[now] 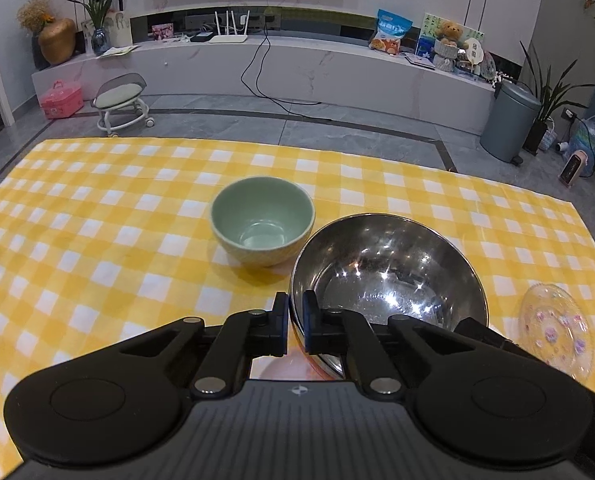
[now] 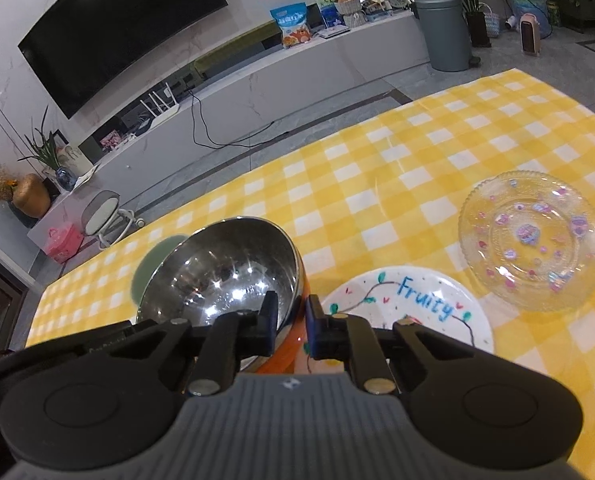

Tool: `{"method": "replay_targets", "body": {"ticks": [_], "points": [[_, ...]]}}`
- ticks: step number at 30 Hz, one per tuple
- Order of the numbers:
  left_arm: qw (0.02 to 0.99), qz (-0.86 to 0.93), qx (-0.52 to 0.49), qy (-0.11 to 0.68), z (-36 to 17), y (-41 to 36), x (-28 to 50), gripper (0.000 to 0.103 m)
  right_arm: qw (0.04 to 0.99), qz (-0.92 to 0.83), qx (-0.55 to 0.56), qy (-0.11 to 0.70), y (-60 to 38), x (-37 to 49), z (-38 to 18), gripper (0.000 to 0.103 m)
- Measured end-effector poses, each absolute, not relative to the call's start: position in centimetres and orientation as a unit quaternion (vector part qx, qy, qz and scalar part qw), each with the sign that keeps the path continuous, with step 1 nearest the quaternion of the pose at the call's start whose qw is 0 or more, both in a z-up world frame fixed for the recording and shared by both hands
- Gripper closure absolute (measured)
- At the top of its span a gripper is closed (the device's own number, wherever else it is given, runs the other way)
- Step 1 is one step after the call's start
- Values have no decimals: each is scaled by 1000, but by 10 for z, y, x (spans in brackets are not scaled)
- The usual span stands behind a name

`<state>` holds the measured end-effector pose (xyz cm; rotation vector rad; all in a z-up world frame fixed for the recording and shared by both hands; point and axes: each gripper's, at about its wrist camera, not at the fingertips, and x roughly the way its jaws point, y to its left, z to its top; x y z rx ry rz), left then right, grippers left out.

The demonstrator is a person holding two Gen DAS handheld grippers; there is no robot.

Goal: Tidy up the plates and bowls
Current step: 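Lower the blue steel bowl into the orange steel bowl with both tools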

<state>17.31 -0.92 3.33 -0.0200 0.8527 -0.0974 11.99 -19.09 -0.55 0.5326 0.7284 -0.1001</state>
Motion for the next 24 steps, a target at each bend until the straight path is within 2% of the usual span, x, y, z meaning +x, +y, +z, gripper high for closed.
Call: {"method": "replay_targets", "body": {"ticks": [5,18,24], "points": [[910,-47,-9,411,49,4,143,96,900,-35,262,346,-186,85,11,93],[915,-11,-83,395,92,86,57,94,906,38,253,339,-135,0,55,94],[917,22,-101,385,92,123,29,94,907,75,226,346,-96,-23,61,95]]}}
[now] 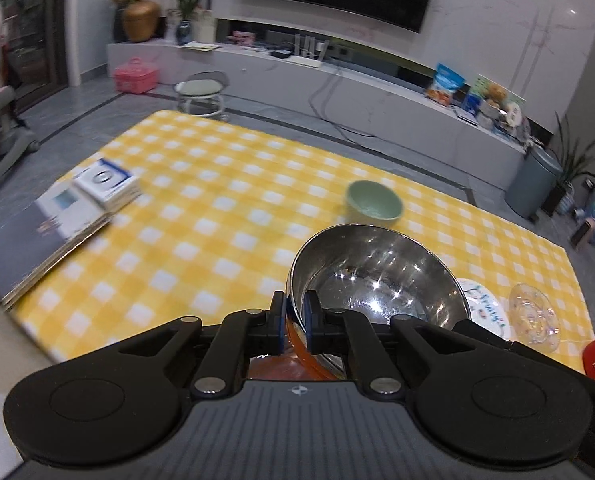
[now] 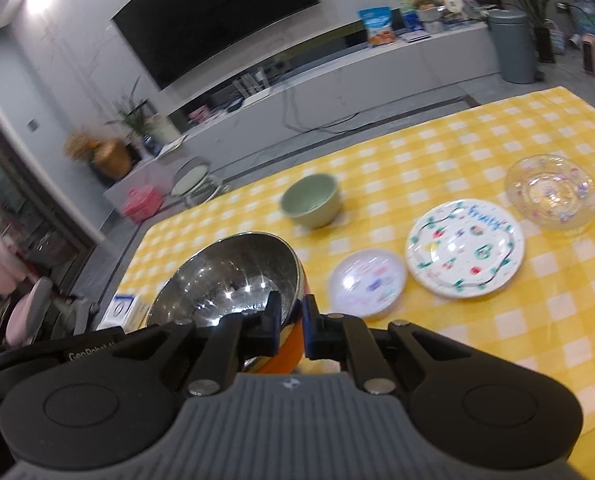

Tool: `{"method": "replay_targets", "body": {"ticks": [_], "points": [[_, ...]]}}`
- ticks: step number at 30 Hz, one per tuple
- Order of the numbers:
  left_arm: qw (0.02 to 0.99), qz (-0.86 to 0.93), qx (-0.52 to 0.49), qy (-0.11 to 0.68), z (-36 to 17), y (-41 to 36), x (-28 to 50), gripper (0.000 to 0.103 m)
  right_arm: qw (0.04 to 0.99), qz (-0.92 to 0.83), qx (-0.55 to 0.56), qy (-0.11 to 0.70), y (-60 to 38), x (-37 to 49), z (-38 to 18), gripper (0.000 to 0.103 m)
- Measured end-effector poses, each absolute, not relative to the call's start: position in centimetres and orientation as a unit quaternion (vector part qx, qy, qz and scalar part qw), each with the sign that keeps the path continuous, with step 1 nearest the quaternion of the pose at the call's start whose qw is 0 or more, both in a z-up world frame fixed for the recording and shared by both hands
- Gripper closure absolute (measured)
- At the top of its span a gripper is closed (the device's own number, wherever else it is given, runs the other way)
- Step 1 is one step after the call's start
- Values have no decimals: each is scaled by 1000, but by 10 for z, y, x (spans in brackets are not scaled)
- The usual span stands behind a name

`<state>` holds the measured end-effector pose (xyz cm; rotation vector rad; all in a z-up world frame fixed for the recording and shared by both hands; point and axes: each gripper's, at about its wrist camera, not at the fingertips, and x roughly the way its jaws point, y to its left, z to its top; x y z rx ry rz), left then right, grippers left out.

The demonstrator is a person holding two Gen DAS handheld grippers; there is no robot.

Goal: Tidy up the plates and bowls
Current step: 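Lower the blue steel bowl into the orange steel bowl with both tools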

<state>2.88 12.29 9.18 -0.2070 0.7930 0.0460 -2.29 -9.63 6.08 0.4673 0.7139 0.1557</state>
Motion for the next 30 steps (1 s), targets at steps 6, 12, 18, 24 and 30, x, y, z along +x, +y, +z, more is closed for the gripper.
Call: {"method": "replay_targets", "body": {"ticks": [6,12,18,24,30], "points": [[910,46,-118,394,79,150,13,94,908,94,191,361,-64,-37,53,97],[907,37,-126,401,68,155,9,93,902,88,190,378,-63,-36,39,97],[903,29,-120,411,54,153,10,93,901,77,195,381,-69,-30,31,97],[900,32,-117,419,45,151,12,93,899,76,192,386,-67,-25,23,97],[896,34,-114,427,36,154,15,93,893,77,193,399,-64,-21,13,97]]}}
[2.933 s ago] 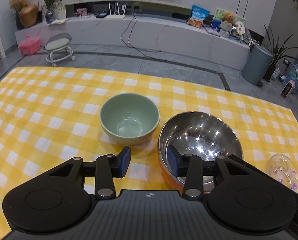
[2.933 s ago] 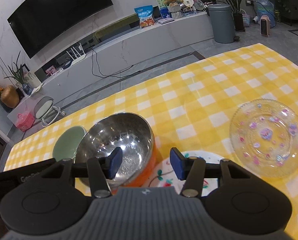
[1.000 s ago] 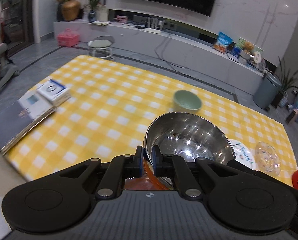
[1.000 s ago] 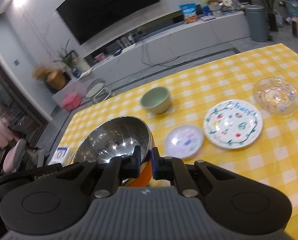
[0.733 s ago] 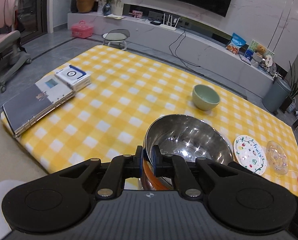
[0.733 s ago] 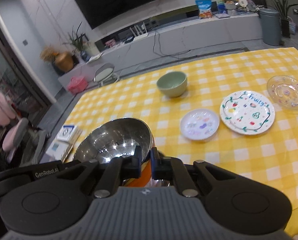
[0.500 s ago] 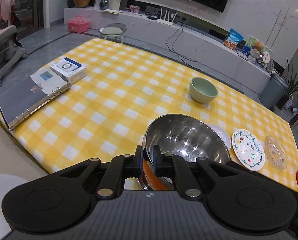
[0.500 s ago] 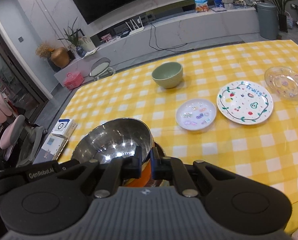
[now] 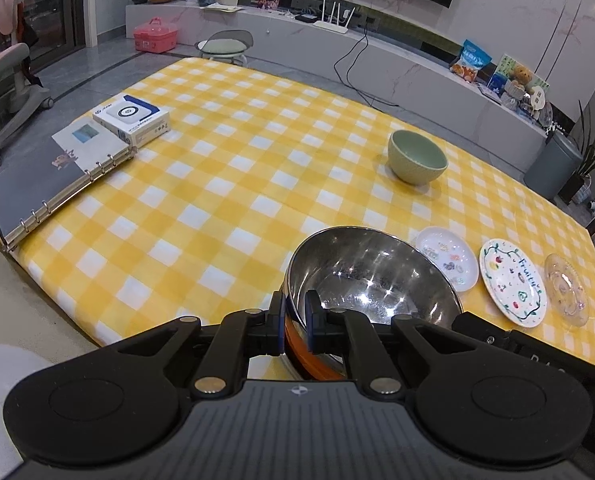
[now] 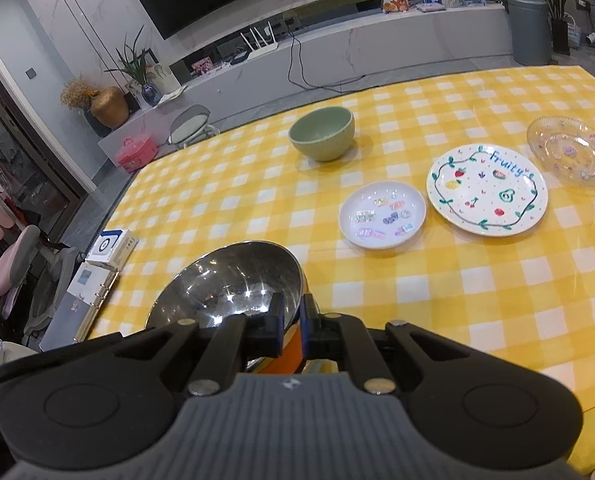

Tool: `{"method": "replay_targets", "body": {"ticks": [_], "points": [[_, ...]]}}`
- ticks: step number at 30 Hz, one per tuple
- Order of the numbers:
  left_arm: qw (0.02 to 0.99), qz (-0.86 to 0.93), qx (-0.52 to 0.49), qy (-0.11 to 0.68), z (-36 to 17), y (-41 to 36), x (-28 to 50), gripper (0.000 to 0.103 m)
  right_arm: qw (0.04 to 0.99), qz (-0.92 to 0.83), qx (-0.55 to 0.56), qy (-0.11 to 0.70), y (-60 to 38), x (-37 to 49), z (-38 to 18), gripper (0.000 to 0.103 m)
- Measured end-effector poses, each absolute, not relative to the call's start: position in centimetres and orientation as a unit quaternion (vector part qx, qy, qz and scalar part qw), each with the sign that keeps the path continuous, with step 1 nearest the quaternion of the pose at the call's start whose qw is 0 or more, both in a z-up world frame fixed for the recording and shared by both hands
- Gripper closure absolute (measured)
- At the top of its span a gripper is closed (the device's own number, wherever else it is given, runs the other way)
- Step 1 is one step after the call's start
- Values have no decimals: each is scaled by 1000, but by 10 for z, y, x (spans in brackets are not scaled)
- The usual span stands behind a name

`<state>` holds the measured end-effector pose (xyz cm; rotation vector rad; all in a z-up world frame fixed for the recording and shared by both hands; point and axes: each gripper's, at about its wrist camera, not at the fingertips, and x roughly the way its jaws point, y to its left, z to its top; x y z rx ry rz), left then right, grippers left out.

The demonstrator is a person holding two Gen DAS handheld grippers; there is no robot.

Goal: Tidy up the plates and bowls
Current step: 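Lower the blue steel bowl into the orange steel bowl with both tools, then open both tools and lift them off the nested bowls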

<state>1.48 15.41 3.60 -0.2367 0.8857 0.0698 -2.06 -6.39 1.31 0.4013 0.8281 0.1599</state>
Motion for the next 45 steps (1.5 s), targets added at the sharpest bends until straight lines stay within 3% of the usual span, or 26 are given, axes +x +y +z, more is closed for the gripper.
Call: {"method": "replay_targets", "body": {"ticks": [15,18,22,24,28,45], "points": [[889,25,-109,445,26,157,15,94,884,76,203,415,-64,-17,3,95],[888,18,-116,444,28,160,14,92,881,82,214,415,-66,-18,5,90],[894,13,-116,432,36,161,11,77,884,96,215,404,-64,-21,10,82],[899,16,-111,423,42,160,11,75,888,100,216,394,-65,-24,15,70],[912,13,-96,398,57,156,12,69,901,99,206,369,-68,-27,26,65],[931,-71,2,358,96,103,71,65,911,55,209,351,-116,21,31,42]]}}
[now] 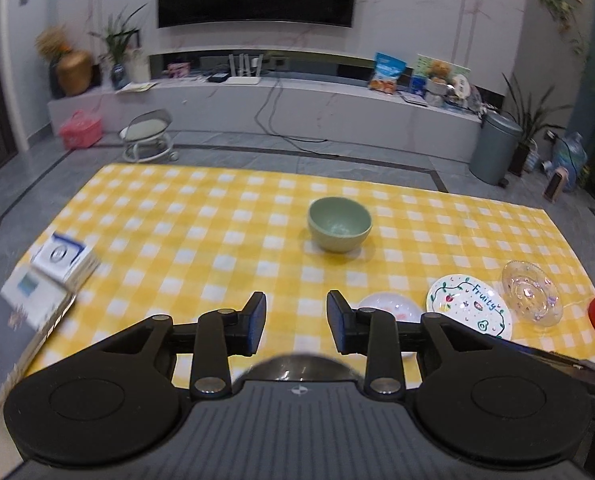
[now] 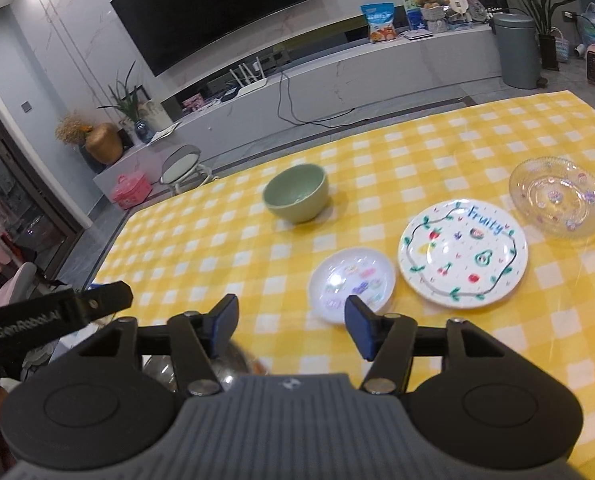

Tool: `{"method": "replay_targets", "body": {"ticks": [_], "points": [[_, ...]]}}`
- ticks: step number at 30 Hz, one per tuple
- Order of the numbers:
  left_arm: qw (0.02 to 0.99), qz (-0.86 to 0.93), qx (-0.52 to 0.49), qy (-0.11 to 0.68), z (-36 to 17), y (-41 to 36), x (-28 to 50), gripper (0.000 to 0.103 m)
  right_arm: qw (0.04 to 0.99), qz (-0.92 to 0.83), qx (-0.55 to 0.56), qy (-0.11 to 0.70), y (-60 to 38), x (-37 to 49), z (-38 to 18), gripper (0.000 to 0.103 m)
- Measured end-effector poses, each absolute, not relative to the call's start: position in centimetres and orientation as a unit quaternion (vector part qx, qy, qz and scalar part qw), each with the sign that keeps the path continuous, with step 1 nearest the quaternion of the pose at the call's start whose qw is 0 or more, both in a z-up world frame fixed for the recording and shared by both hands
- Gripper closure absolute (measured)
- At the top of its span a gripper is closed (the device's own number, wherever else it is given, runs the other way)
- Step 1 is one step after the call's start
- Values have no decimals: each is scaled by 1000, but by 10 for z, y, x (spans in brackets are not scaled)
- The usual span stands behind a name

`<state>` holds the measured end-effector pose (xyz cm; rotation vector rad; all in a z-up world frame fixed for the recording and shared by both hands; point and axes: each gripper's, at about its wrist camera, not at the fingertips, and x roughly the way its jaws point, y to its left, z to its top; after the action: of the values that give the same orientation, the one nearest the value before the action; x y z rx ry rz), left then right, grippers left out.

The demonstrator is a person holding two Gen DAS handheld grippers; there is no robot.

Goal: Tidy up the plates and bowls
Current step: 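Open both tools and lift them off the nested bowls, then reach both tools to the pale green bowl and close on its rim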

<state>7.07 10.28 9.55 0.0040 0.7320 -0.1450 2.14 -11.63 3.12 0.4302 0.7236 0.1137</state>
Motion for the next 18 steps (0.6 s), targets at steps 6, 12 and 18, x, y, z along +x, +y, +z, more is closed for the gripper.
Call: {"method": "replay_targets", "body": {"ticks": [6,12,18], "points": [[918,-111,-8,380,94,99,115,63,908,46,215,356,-136,56,25,42],[897,-152,-1,415,84,89,172,62,900,47,217,376,-144,105,16,42],[877,-175,13,447,62,81,232,62,896,47,202,393,-144,163,9,47]]}}
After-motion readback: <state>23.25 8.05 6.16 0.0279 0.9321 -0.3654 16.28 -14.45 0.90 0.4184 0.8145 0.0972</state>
